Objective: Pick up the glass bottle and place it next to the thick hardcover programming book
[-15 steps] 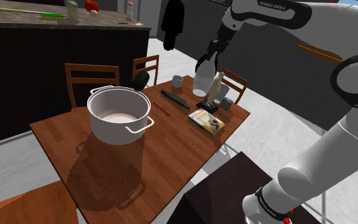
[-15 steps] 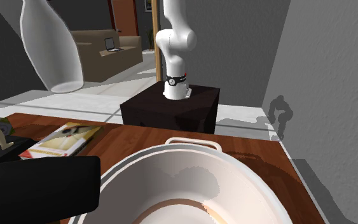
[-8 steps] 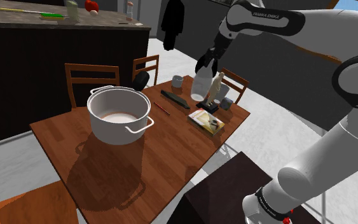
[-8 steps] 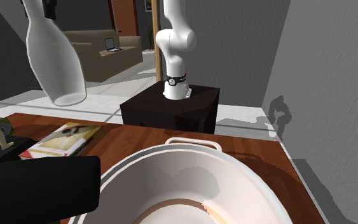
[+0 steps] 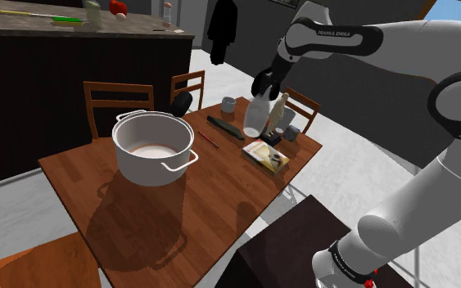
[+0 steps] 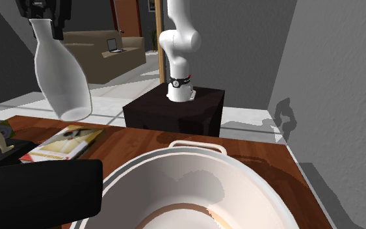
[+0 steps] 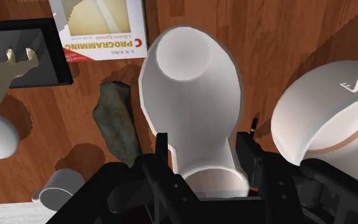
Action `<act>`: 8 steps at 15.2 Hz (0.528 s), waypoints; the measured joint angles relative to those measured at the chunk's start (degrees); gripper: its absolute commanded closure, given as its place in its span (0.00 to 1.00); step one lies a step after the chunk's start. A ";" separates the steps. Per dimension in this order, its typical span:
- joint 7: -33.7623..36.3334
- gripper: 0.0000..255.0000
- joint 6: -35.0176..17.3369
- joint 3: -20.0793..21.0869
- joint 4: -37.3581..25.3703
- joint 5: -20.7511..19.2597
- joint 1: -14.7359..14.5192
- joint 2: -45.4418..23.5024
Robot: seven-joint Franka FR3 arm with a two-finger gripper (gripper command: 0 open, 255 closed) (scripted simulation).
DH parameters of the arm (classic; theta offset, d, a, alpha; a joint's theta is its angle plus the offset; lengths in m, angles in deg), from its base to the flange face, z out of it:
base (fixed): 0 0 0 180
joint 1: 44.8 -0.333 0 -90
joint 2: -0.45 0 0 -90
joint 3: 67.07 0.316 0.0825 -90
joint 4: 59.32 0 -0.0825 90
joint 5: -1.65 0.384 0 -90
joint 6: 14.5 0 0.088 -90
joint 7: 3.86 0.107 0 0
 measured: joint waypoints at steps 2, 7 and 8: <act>-0.05 1.00 -1.61 -0.01 1.36 -0.01 0.01 -0.27; -0.12 1.00 -5.33 0.03 4.85 0.02 -0.03 -0.50; -0.12 1.00 -6.10 0.04 5.48 0.01 -0.04 -0.65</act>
